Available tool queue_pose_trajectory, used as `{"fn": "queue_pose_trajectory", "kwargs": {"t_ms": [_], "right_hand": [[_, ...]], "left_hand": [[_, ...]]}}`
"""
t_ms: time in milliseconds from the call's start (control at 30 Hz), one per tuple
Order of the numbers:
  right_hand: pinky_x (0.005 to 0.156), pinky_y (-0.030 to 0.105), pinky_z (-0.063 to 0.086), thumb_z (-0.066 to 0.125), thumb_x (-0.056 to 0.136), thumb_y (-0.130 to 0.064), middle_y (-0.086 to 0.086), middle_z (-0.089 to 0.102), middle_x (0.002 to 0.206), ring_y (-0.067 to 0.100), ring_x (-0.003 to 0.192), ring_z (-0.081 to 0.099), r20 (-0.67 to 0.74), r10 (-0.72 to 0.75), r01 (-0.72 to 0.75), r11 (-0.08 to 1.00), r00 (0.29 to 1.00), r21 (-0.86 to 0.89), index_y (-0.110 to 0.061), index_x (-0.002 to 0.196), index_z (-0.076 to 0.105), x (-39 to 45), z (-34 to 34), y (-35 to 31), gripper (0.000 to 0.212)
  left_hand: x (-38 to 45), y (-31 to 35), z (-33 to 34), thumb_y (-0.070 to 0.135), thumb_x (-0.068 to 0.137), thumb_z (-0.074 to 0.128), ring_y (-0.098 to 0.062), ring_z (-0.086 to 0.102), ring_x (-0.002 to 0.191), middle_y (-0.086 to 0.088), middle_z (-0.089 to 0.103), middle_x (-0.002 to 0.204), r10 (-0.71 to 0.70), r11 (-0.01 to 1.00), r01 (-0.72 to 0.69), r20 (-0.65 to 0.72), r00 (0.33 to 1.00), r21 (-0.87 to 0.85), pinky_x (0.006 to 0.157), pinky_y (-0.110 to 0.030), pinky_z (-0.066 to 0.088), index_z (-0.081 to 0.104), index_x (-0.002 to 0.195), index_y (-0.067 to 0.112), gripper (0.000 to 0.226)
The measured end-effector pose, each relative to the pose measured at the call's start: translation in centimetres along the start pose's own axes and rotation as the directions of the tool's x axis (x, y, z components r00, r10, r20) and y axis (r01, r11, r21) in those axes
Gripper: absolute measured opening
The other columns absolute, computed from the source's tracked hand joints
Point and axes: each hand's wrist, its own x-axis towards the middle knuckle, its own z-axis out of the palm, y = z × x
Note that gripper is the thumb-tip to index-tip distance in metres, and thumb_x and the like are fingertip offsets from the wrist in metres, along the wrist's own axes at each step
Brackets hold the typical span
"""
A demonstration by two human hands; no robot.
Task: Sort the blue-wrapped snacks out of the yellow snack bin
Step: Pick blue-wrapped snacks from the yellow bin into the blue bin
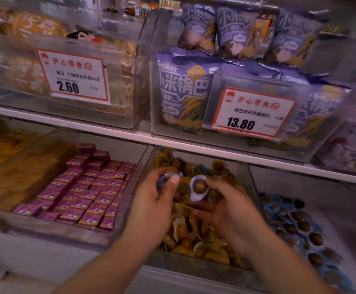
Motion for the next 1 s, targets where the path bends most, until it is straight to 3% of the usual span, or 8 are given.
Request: {"fn": "queue_pose_trajectory", "kwargs": {"t_ms": [67,167,300,433,567,700,867,1000], "right_hand": [[0.072,0.038,0.059,0.060,0.081,-0.029,0.018,0.070,0.107,0.035,0.090,0.067,0.118,0.158,-0.178,0.968,0.980,0.180,-0.006,0.106,0.074,-1.3,0.2,0.0,0.036],[0.101,0.042,0.047,0.058,0.088,-0.043,0.018,0.064,0.122,0.033,0.112,0.060,0.129,0.195,-0.226,0.923,0.972,0.310,-0.006,0.120,0.068,-2.7,0.3,-0.1,0.050],[0.090,0.037,0.053,0.066,0.086,-0.043,0.012,0.075,0.107,0.023,0.098,0.072,0.018,0.080,-0.082,0.970,0.997,0.228,-0.010,0.105,0.076,-3.7,-0.6,-1.2,0.039],[0.048,0.023,0.050,0.068,0.089,-0.027,0.000,0.068,0.070,0.010,0.064,0.066,-0.015,-0.096,0.096,0.993,0.995,0.063,-0.012,0.100,0.072,-4.1,-3.3,-3.4,0.019],[0.035,0.020,0.034,0.066,0.089,-0.010,0.011,0.055,0.071,0.019,0.066,0.054,-0.141,-0.149,0.152,0.988,0.979,0.008,-0.003,0.097,0.070,-1.5,-8.6,-5.1,0.012],[0.063,0.034,0.054,0.061,0.095,-0.019,0.012,0.058,0.083,0.024,0.070,0.059,-0.367,-0.108,0.091,0.994,0.924,-0.063,-0.009,0.101,0.065,2.2,-15.1,-6.0,0.012],[0.076,0.035,0.046,0.057,0.095,-0.039,0.005,0.066,0.113,0.024,0.104,0.062,-0.606,-0.175,-0.041,0.945,0.776,-0.324,-0.013,0.118,0.065,4.6,-20.9,-6.6,0.035],[0.093,0.035,0.050,0.056,0.096,-0.027,0.009,0.073,0.105,0.024,0.101,0.066,-0.523,-0.375,-0.024,0.795,0.765,-0.606,-0.014,0.094,0.071,4.9,-19.9,-6.5,0.020]], "left_hand": [[-0.7,0.1,1.7,0.038,0.096,0.056,0.003,0.063,0.095,0.014,0.068,0.101,0.111,0.989,-0.109,-0.014,0.994,0.104,0.080,-0.016,0.048,0.061,0.112,0.030,0.019],[-2.2,0.7,4.3,0.030,0.098,0.052,-0.002,0.054,0.118,0.013,0.062,0.123,0.213,0.942,-0.249,0.171,0.962,0.226,0.103,-0.027,0.042,0.056,0.129,0.029,0.031],[-3.3,1.8,6.7,0.036,0.091,0.043,-0.009,0.026,0.146,0.005,0.041,0.153,0.304,0.781,-0.457,0.380,0.874,0.425,0.119,-0.042,0.023,0.035,0.150,0.022,0.061],[-4.0,3.1,7.0,0.042,0.089,0.056,0.005,0.031,0.141,0.030,0.032,0.152,0.324,0.926,-0.375,0.432,0.842,0.036,0.108,-0.011,0.030,0.015,0.153,0.039,0.076],[-3.0,1.3,6.6,0.053,0.093,0.046,0.011,0.027,0.139,0.034,0.030,0.150,0.290,0.910,-0.390,0.460,0.840,0.139,0.106,-0.004,0.024,0.032,0.149,0.038,0.059],[-1.3,-0.7,5.9,0.042,0.097,0.051,0.007,0.042,0.128,0.031,0.045,0.136,0.250,0.813,-0.441,0.456,0.854,0.380,0.106,-0.022,0.038,0.054,0.129,0.040,0.032],[0.0,-1.0,4.5,0.051,0.093,0.040,-0.003,0.051,0.123,0.024,0.052,0.132,0.219,0.744,-0.456,0.467,0.857,0.488,0.103,-0.038,0.046,0.060,0.125,0.036,0.041],[0.8,-0.6,2.8,0.039,0.091,0.045,-0.018,0.058,0.118,0.010,0.065,0.120,0.287,0.592,-0.545,0.477,0.831,0.593,0.100,-0.045,0.046,0.067,0.116,0.026,0.036]]}}
